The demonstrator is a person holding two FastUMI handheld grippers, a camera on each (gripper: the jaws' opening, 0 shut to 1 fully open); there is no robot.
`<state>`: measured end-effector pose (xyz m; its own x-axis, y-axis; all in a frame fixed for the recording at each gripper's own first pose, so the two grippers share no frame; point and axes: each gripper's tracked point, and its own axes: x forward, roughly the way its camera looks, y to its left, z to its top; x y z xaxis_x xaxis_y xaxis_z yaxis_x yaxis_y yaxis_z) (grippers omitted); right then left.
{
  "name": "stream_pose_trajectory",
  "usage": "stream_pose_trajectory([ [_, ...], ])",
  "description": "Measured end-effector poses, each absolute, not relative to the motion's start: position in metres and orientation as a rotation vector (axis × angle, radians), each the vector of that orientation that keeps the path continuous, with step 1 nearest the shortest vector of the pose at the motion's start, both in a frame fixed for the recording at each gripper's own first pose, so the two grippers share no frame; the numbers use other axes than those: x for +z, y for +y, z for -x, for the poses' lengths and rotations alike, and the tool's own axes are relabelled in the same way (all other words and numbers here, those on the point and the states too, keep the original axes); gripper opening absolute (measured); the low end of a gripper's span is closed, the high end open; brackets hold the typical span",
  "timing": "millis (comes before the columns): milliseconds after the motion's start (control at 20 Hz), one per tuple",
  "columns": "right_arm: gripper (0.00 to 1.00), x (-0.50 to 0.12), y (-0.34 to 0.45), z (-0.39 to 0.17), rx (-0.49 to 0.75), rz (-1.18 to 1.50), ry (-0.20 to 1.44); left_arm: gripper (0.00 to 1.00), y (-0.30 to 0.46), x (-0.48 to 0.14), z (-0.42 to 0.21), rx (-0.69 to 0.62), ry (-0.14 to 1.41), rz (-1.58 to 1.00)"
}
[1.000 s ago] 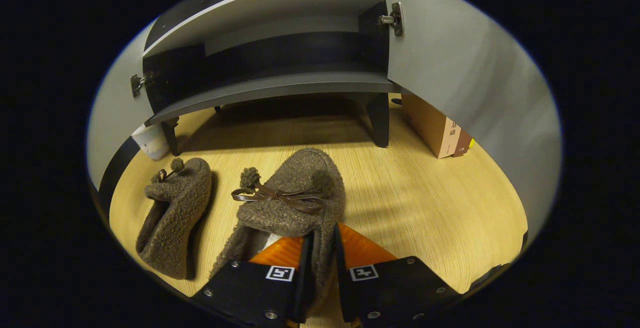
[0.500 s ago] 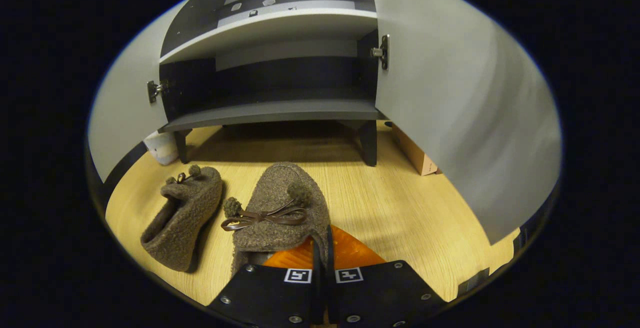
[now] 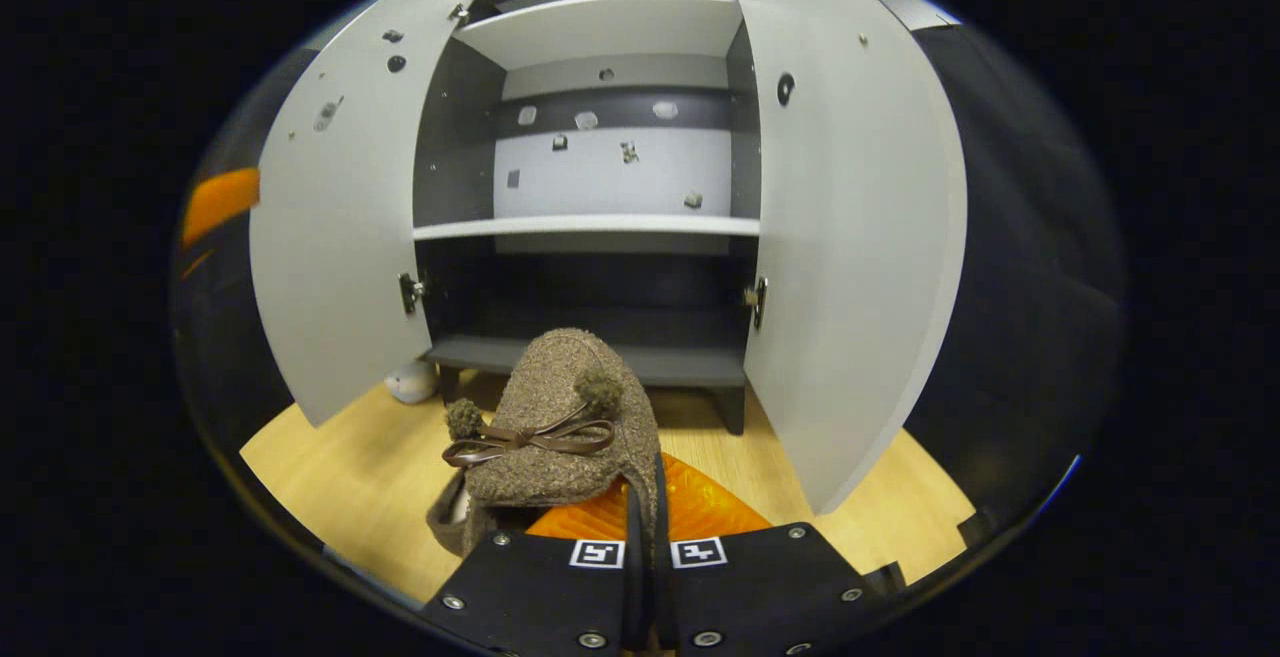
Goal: Grab one shoe with the right hand and put it into the shoe cabinet, grab the other shoe with the left hand and put it into the shoe cabinet; then close the right door with the right hand and the left door with the left hand.
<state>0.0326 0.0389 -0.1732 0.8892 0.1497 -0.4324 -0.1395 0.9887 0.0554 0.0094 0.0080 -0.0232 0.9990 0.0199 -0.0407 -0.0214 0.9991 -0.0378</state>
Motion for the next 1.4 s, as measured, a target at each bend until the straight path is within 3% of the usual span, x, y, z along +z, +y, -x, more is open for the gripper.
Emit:
stream_pose_trajectory([
  [250, 0.02, -0.050, 0.057, -0.098, 0.177, -0.050, 0.260, 0.99, 0.004, -0.029, -0.007, 0.003, 0.047, 0.047],
  [500, 0.02, 0.003, 0.066, -0.192, 0.166, -0.087, 0.231, 0.96, 0.009, -0.029, -0.006, 0.013, 0.046, 0.049],
  [750, 0.02, -0.026, 0.071, -0.311, 0.105, -0.184, 0.387, 0.96, 0.011, -0.035, -0.007, 0.010, 0.065, 0.055],
  [1000, 0.02, -0.084, 0.069, -0.391, 0.006, -0.163, 0.529, 0.96, 0.025, -0.038, -0.012, 0.034, 0.078, 0.036],
  [1400, 0.09, -0.116, 0.066, -0.414, -0.039, -0.173, 0.637, 0.96, 0.042, -0.044, -0.014, 0.079, 0.084, 0.045],
])
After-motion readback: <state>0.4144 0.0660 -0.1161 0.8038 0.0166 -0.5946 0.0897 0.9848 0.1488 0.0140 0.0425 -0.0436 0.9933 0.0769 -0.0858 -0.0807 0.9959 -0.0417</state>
